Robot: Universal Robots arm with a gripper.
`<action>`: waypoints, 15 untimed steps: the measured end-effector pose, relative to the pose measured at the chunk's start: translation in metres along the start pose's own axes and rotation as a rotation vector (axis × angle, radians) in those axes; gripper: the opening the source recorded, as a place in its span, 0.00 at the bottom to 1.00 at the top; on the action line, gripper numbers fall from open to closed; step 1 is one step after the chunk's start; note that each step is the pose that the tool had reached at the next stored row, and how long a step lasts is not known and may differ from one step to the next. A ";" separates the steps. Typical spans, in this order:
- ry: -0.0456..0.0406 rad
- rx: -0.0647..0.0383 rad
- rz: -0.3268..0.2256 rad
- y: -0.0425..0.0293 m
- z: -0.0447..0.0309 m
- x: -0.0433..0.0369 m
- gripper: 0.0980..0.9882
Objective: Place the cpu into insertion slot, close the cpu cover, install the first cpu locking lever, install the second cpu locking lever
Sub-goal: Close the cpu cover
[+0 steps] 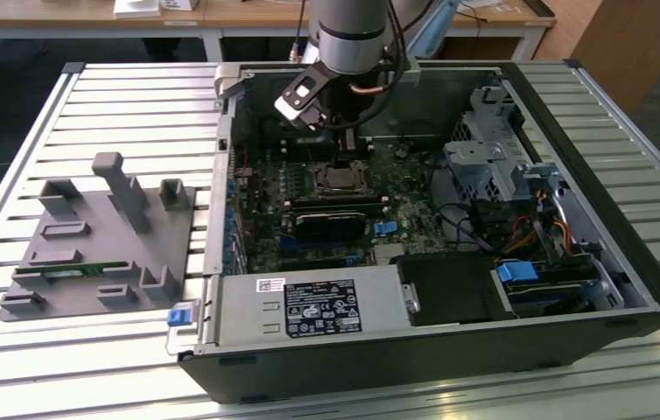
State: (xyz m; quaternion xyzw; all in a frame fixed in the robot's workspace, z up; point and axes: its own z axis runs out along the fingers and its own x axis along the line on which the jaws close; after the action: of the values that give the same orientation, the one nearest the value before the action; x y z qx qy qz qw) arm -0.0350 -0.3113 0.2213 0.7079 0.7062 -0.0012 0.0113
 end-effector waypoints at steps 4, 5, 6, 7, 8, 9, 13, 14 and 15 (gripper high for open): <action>0.0000 0.000 0.000 -0.0022 0.0047 0.0001 0.02; -0.0001 0.000 0.000 -0.0026 0.0056 0.0001 0.02; 0.0001 0.000 0.000 -0.0031 0.0064 0.0001 0.02; 0.0000 0.000 0.000 -0.0037 0.0072 0.0001 0.02; 0.0000 0.000 0.000 -0.0045 0.0079 0.0001 0.02; 0.0000 0.000 0.000 -0.0054 0.0086 0.0002 0.02; 0.0000 0.000 0.000 -0.0083 0.0112 0.0002 0.02; 0.0000 0.000 0.000 -0.0090 0.0117 0.0002 0.02; 0.0001 0.000 0.000 -0.0099 0.0123 0.0002 0.02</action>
State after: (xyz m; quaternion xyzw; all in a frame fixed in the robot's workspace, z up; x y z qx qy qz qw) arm -0.0447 -0.3112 0.2089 0.7079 0.7062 -0.0011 0.0112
